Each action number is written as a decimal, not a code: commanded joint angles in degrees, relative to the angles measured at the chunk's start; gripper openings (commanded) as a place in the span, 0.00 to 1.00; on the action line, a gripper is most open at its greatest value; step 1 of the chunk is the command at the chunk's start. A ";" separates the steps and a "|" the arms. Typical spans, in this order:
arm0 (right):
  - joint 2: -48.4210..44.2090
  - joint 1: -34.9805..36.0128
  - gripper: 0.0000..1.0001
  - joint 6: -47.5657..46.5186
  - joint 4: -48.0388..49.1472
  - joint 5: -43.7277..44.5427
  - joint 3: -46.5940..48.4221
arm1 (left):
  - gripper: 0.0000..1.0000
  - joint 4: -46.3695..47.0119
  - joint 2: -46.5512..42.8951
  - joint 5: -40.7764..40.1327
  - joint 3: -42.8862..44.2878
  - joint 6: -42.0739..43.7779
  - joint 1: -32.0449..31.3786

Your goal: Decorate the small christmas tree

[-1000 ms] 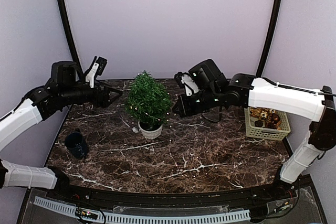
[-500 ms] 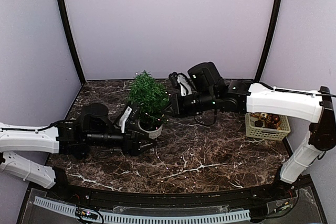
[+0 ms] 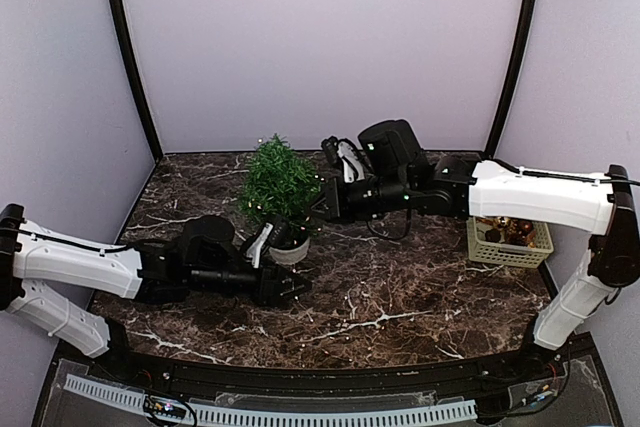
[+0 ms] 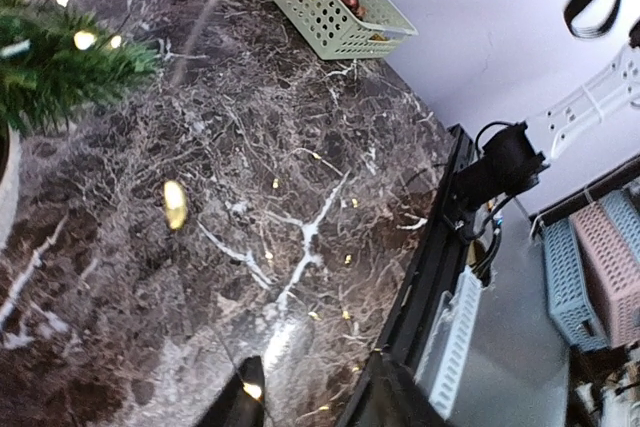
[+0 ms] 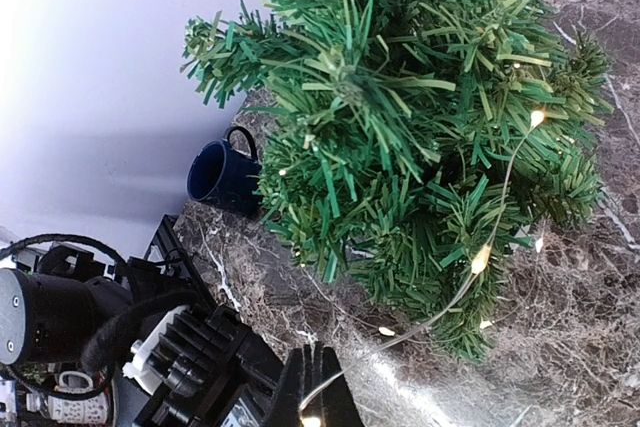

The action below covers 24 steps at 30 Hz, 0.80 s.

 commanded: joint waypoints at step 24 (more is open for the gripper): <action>2.39 1.91 0.00 0.22 3.78 3.14 2.75 | 0.00 -34.29 -21.18 -14.50 6.14 2.02 6.41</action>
